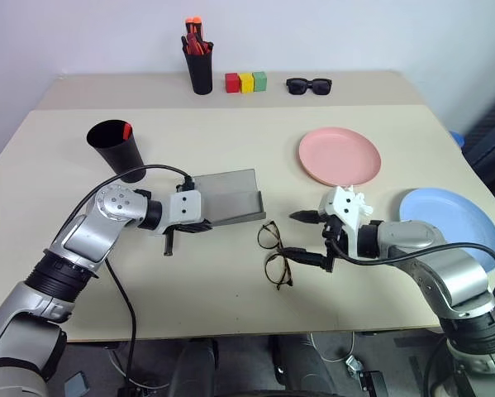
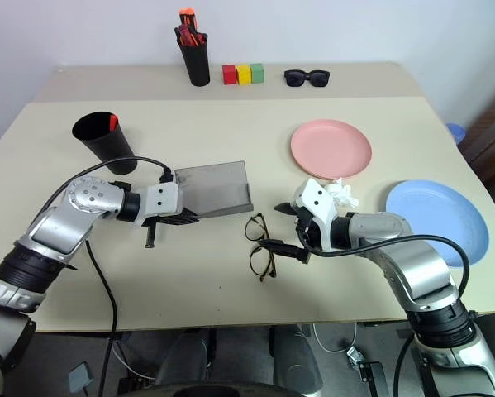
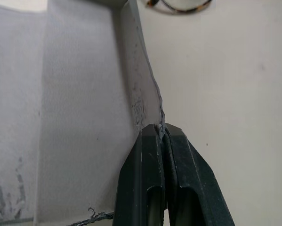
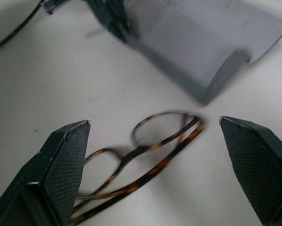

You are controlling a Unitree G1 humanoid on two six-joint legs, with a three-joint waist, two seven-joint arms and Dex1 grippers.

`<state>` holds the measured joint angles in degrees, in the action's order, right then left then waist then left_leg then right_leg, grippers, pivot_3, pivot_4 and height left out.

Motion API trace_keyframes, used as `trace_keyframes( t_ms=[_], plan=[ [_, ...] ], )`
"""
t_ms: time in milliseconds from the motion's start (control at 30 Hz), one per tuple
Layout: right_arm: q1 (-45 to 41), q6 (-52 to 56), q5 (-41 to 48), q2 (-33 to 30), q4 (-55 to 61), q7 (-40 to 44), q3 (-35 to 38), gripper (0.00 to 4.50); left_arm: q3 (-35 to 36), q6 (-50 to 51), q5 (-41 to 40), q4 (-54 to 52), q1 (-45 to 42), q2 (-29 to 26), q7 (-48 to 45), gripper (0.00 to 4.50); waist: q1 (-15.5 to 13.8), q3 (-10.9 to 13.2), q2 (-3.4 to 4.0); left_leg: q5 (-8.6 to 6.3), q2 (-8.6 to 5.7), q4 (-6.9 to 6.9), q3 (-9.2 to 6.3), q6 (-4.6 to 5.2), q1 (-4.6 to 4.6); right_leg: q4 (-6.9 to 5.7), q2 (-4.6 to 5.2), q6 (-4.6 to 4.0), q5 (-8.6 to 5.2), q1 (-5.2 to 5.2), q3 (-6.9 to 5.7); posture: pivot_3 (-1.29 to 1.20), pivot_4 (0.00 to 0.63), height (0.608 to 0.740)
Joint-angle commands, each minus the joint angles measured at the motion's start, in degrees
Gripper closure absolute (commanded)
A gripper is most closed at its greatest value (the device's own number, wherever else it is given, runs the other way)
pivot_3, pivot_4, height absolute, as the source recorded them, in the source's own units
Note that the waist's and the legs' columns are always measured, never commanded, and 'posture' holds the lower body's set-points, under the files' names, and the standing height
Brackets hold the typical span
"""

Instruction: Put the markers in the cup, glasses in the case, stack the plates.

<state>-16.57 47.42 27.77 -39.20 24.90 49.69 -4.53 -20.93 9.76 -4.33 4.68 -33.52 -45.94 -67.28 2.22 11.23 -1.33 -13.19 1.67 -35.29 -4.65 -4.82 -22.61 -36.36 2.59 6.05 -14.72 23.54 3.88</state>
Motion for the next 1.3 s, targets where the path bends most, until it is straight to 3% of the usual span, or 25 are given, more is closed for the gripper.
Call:
trace_keyframes(
  t_ms=[33, 133, 433, 667, 833, 933, 1167, 1300],
  plan=[
    [-0.5, 6.8, 3.8, 1.3, 2.8, -4.1, 2.8, 0.00, 1.7, -0.2, 0.7, 0.2, -1.3, 1.1, 0.3, 3.07, 0.0, 0.0, 0.00, 0.00, 0.00, -0.02, 0.00, 0.00, -0.01, 0.00, 0.00, 0.00, 0.00, 0.00, 0.00, 0.00, 0.150, 0.740],
    [-0.9, 10.3, 5.4, 1.9, 3.1, -6.4, 3.5, 0.00, 2.5, -1.9, 1.9, 0.7, -1.3, 1.5, 1.5, 1.60, 0.2, 0.0, 0.00, 0.00, 0.00, -0.05, 0.00, 0.00, 0.00, 0.00, 0.00, -0.01, 0.01, -0.01, 0.00, 0.00, 0.150, 0.740],
    [-0.1, 24.0, 12.9, 6.2, 6.3, -14.0, 7.1, 0.00, 13.8, 3.3, -5.5, -7.9, 2.7, 0.3, 3.7, 1.60, 0.3, 0.0, 0.00, 0.00, 0.03, 0.01, 0.00, 0.00, 0.01, -0.02, -0.01, 0.12, 0.08, 0.02, 0.00, 0.00, 0.150, 0.740],
    [-1.7, 30.1, 14.2, 11.7, 5.7, -21.0, 7.4, 0.00, 22.1, 6.6, -9.1, -20.5, 18.6, -3.8, 5.4, 1.60, 0.4, 0.0, 0.03, 0.00, 0.06, 0.06, 0.03, 0.01, 0.11, -0.06, -0.03, 0.00, 0.02, 0.01, 0.02, 0.00, 0.150, 0.740],
    [-3.5, 33.7, 15.2, 14.7, 4.3, -23.7, 9.0, 0.00, 27.1, 10.8, -11.3, -27.4, 27.6, -3.6, 9.0, 1.60, 0.0, 0.0, 0.03, 0.00, 0.07, 0.01, 0.02, 0.01, 0.08, -0.03, -0.02, -0.05, 0.00, -0.02, 0.02, 0.00, 0.150, 0.740],
    [-4.0, 35.1, 15.6, 14.6, 3.9, -23.9, 9.1, 0.81, 28.8, 13.0, -12.2, -30.3, 30.3, -3.3, 11.0, 1.55, 0.1, 0.0, 0.03, -0.01, 0.07, 0.01, 0.03, 0.00, 0.08, 0.02, -0.01, -0.05, -0.01, -0.04, 0.02, 0.00, 0.150, 0.740],
    [-4.1, 35.5, 15.1, 13.3, 3.8, -23.9, 8.0, 4.47, 29.8, 14.5, -12.6, -32.1, 32.0, -3.1, 13.7, 1.55, 0.3, 0.0, 0.03, -0.01, 0.07, 0.04, 0.04, 0.01, 0.09, 0.03, -0.03, -0.06, -0.01, -0.02, 0.02, 0.00, 0.150, 0.740],
    [-4.6, 35.6, 15.2, 13.0, 3.7, -24.2, 7.9, 4.47, 29.4, 14.5, -12.7, -31.7, 31.5, -3.1, 14.4, 1.55, 0.3, 0.0, 0.03, -0.01, 0.07, 0.04, 0.04, 0.01, 0.10, 0.03, -0.03, -0.06, 0.00, -0.03, 0.02, 0.00, 0.150, 0.740]
  ],
)
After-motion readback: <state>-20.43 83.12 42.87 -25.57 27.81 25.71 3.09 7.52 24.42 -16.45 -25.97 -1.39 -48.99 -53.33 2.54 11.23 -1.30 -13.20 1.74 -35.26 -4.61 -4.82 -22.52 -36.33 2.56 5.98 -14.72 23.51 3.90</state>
